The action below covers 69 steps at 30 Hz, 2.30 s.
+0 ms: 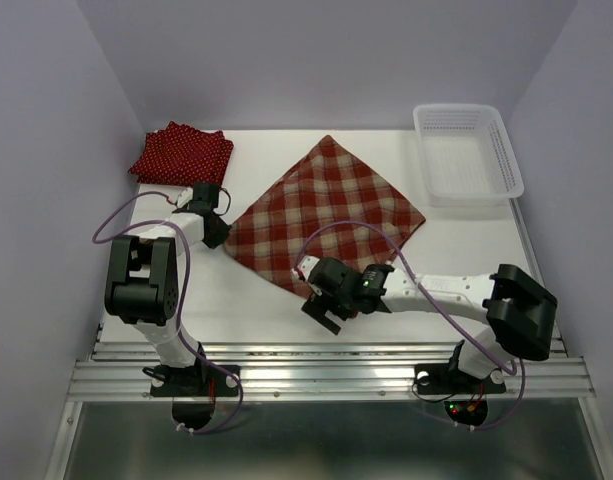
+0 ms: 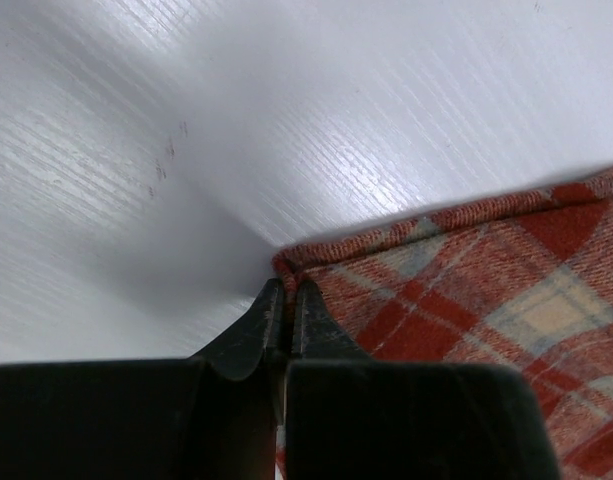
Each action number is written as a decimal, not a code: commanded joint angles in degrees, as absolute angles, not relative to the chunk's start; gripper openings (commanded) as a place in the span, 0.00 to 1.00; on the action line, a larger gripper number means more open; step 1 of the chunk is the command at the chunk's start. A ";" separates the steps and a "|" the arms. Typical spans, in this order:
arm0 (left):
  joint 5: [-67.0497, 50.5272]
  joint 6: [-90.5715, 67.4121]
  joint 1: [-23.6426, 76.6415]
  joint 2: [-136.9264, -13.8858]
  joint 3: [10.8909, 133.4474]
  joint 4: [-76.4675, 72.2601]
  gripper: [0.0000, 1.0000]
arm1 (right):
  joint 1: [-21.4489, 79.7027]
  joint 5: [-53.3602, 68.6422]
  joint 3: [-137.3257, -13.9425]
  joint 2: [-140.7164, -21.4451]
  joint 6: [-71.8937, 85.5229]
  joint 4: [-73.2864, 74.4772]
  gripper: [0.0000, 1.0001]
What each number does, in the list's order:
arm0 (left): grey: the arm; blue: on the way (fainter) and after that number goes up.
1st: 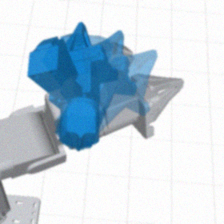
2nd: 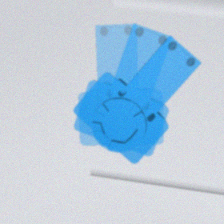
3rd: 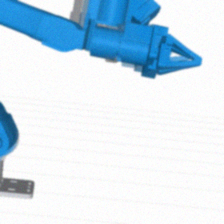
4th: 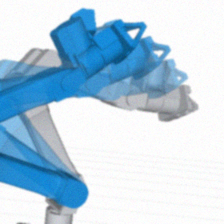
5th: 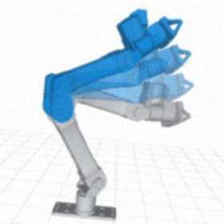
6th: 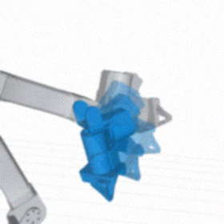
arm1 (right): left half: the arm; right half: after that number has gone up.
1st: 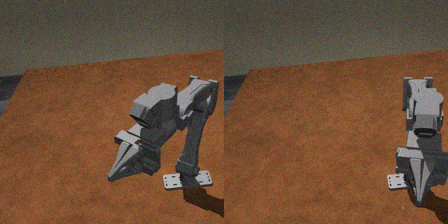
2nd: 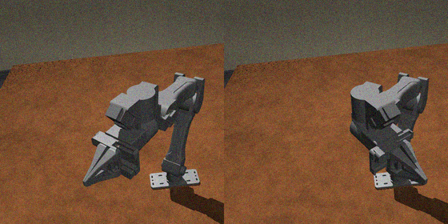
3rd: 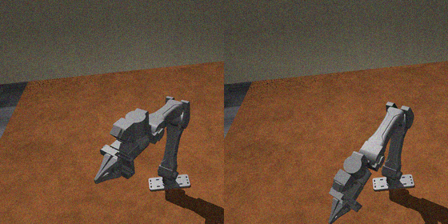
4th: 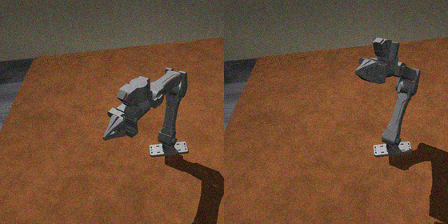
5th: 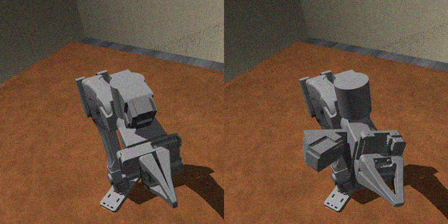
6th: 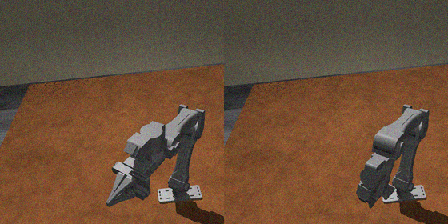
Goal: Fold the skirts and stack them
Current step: Fold the skirt
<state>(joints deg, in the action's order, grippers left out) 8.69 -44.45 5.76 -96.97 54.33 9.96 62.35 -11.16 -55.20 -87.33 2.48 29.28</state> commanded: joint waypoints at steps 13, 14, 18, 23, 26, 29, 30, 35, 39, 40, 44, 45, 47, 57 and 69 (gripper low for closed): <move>8.79 -43.15 5.36 -93.61 54.67 15.55 0.00 | 65.48 -13.28 -55.63 -96.41 2.38 31.11 0.15; 8.70 -43.15 5.19 -93.17 54.67 15.82 0.00 | 65.48 -12.40 -55.81 -96.59 2.11 31.37 0.12; 8.61 -44.20 4.40 -85.56 52.65 19.24 0.00 | 65.48 -3.18 -56.51 -93.27 1.14 34.01 0.01; 8.79 -45.44 3.78 -75.16 51.15 23.28 0.00 | 65.48 5.10 -57.65 -81.67 1.14 35.07 0.01; 8.70 -45.79 3.87 -71.46 53.17 27.07 0.00 | 65.48 1.15 -58.18 -79.11 2.63 38.49 0.01; 8.26 -46.40 3.78 -68.65 55.01 27.59 0.00 | 65.48 -1.83 -58.18 -77.17 4.83 39.29 0.01; 8.17 -46.49 3.87 -68.12 55.89 27.77 0.00 | 64.70 -3.59 -58.36 -76.56 5.01 39.37 0.01; 7.30 -46.41 3.87 -69.43 62.12 26.11 0.00 | 60.48 -8.08 -60.73 -73.05 5.01 39.81 0.01; 5.89 -46.67 4.57 -73.37 66.87 22.34 0.00 | 55.38 -11.59 -62.57 -72.34 5.27 42.53 0.01; 5.63 -46.76 4.92 -74.17 67.84 21.63 0.00 | 52.85 -13.17 -62.93 -72.25 5.27 43.15 0.01; 7.20 -45.88 7.47 -79.70 76.35 20.83 0.00 | 46.94 -11.43 -65.21 -71.81 4.22 44.12 0.01; 7.38 -45.88 7.91 -82.15 77.94 20.92 0.00 | 46.32 -11.16 -65.56 -71.89 4.31 44.30 0.01; 7.38 -45.44 8.87 -84.63 80.58 20.57 0.00 | 44.66 -10.46 -66.09 -72.07 3.96 45.26 0.01; 7.38 -42.19 13.62 -105.44 103.85 20.83 0.00 | 37.28 -11.07 -68.11 -73.12 4.48 47.72 0.01; 1.85 -42.27 15.55 -122.41 120.74 17.41 0.00 | 29.27 -8.88 -68.29 -78.04 1.67 42.02 0.01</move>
<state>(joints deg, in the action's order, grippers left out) 2.98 -43.05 15.57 -120.36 114.65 22.59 31.86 -9.04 -66.61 -77.45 3.16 44.47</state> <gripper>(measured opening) 0.096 0.035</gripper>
